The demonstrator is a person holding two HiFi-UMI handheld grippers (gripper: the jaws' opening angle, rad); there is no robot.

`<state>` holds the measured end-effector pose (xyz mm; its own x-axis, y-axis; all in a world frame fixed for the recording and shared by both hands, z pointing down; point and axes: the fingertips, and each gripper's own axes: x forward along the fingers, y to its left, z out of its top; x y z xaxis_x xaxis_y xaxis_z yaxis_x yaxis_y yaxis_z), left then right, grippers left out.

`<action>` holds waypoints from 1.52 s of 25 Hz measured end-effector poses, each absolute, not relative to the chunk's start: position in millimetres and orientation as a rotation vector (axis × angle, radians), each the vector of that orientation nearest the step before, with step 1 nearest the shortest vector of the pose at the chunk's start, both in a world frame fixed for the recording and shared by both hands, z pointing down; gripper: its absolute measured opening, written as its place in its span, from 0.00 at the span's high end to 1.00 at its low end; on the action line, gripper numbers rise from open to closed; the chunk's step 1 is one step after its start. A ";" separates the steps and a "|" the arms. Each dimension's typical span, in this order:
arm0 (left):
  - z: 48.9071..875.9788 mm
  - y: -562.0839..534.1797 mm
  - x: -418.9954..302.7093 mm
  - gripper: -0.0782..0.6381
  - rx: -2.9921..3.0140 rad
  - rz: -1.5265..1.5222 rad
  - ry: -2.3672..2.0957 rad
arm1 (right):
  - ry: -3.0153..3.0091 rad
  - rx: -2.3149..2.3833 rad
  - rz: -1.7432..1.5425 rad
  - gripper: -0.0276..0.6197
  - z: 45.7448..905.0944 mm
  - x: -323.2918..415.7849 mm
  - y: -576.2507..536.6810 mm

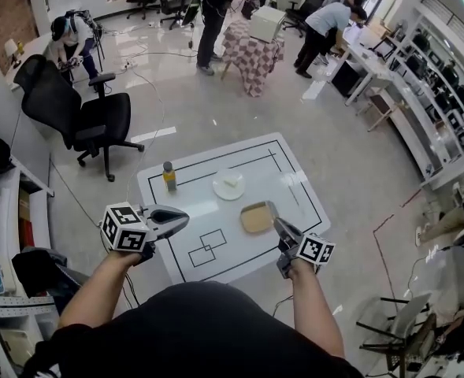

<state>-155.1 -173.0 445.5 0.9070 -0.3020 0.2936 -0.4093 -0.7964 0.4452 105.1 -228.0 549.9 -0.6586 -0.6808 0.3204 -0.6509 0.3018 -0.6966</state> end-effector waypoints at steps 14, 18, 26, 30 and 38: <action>430.3 -141.0 -155.8 0.86 2.596 0.281 -0.495 | 2.542 -1.311 -1.165 0.88 502.5 114.2 -187.1; 425.2 -134.2 -156.0 0.86 2.613 0.280 -0.487 | 2.562 -1.342 -1.109 0.88 493.6 117.3 -174.8; 414.4 -123.4 -157.6 0.86 2.644 0.284 -0.473 | 2.577 -1.373 -1.023 0.88 472.5 117.5 -153.5; 410.8 -118.1 -159.4 0.86 2.652 0.285 -0.460 | 2.572 -1.384 -1.007 0.88 468.1 113.8 -144.1; 409.0 -115.9 -162.3 0.86 2.656 0.294 -0.443 | 2.542 -1.432 -0.970 0.88 461.3 112.7 -139.7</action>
